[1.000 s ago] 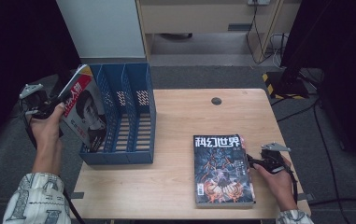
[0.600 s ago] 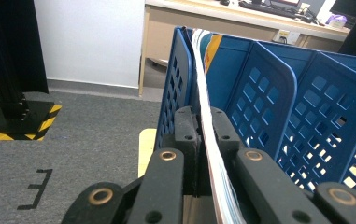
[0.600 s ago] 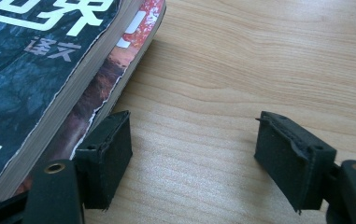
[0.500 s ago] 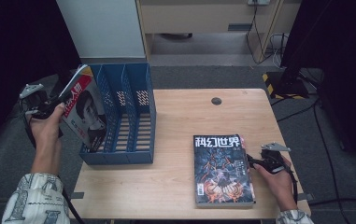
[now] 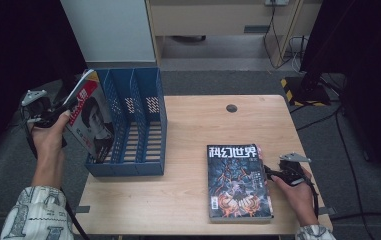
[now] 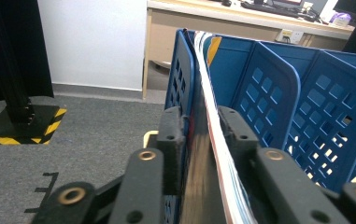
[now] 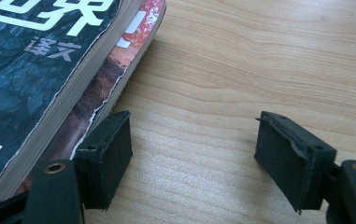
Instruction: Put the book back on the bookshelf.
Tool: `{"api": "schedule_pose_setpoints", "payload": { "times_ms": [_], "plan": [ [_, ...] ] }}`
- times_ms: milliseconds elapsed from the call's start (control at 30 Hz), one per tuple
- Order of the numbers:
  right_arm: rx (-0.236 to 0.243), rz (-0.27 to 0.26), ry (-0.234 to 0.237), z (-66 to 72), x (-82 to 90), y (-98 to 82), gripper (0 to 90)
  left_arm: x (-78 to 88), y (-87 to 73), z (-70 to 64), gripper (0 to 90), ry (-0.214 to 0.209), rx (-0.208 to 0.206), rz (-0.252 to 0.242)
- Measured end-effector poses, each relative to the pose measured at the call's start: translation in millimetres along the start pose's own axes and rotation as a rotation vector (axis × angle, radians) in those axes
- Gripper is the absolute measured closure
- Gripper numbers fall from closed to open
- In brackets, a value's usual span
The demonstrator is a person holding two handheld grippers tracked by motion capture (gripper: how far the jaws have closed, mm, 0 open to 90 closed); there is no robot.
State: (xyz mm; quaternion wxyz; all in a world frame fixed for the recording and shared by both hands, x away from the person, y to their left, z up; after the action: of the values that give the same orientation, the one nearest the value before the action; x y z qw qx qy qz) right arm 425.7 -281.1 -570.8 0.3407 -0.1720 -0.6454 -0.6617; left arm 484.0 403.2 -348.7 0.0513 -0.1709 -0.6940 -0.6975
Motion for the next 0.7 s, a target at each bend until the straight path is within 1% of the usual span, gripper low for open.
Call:
{"api": "schedule_pose_setpoints", "payload": {
  "times_ms": [100,167,233,267,300,333,367,567,700],
  "plan": [
    [-0.001,0.0,0.0,0.1,0.0,0.0,27.1,-0.2,-0.7,0.8,59.3,0.007,0.0,0.002],
    [-0.004,0.001,0.0,0.4,0.1,-0.1,27.2,-0.1,-0.8,0.9,55.3,0.005,0.0,0.001],
    [-0.004,0.0,-0.001,0.3,0.1,-0.1,27.2,0.6,-0.9,0.2,51.3,0.007,-0.014,-0.001],
    [-0.004,0.0,-0.001,0.3,0.1,-0.1,27.2,0.6,-0.9,0.2,49.3,0.007,-0.014,-0.001],
    [-0.002,-0.001,-0.001,0.2,0.1,-0.1,27.1,1.0,-0.8,-0.6,48.4,0.003,-0.024,-0.001],
    [-0.002,-0.001,-0.001,0.2,0.1,-0.1,27.1,1.9,-0.7,-2.3,46.3,0.004,-0.043,-0.001],
    [-0.002,0.0,-0.001,0.2,0.1,-0.1,27.1,2.3,-0.5,-3.1,45.1,0.001,-0.046,-0.004],
    [-0.002,-0.001,-0.001,0.2,0.2,-0.2,27.1,5.0,1.2,-4.0,38.8,-0.004,-0.044,-0.021],
    [-0.001,0.001,0.0,0.2,0.3,-0.4,27.1,7.3,1.4,-5.1,34.2,-0.013,-0.045,-0.021]
  ]
}}
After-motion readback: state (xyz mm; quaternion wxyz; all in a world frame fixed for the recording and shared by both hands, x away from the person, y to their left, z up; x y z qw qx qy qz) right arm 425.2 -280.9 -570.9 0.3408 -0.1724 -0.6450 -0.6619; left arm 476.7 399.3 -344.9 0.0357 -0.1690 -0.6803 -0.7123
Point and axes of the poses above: each handheld gripper's, and its own axes: x roughly backward along the jaws, y roughly out of its top, z roughly to its left, the point moved 5 cm from there along -x, roughly forward along the jaws, and after that the axes turned 8 degrees about -x, right-handed, at the moved point
